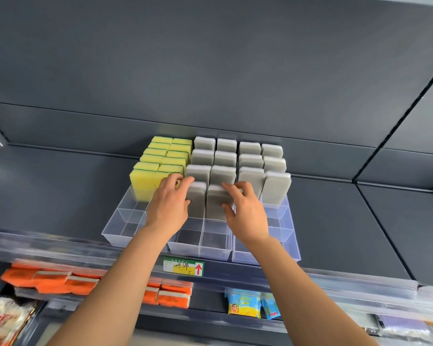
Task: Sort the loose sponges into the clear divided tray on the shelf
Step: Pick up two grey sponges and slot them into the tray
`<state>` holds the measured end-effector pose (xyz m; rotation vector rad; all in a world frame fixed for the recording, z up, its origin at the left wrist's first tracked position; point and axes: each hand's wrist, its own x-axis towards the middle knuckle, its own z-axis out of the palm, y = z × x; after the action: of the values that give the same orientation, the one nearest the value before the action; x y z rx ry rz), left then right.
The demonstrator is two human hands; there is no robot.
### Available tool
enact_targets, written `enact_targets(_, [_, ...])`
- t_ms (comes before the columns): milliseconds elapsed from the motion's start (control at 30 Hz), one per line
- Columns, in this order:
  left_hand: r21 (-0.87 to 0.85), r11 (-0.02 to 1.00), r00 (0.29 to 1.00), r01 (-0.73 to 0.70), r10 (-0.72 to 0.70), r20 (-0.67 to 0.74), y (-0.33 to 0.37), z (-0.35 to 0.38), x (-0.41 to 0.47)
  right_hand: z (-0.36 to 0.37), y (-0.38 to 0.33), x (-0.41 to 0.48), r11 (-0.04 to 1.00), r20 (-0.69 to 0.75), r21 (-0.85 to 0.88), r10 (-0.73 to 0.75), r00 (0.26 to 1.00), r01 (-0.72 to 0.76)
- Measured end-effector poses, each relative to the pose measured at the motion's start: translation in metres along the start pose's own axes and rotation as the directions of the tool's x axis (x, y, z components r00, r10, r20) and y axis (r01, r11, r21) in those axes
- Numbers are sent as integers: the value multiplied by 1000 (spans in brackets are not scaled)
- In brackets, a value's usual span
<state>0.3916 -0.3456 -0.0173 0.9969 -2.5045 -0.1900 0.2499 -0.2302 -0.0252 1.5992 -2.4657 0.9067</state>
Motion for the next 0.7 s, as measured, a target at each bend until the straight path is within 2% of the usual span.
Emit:
enact_targets(167, [66,991,991,-117,121,-63,13,-10,-1,-11,2,-9,998,-1,-36,42,999,-42])
enact_targets(367, [80,948,944,-307,314,-101,57,-12,4,-36,22,-30,978,-55,-182,93,994,-101])
enact_targets(533, [97,907,911,-409,413,-14,107,3,3,-65,56,-56,909,-80,-350,212,974,-226])
enact_targets(700, [72,868,870,-492,487,74,167,26,1,-101,101,-90,860,-98,-374,335,937,-347])
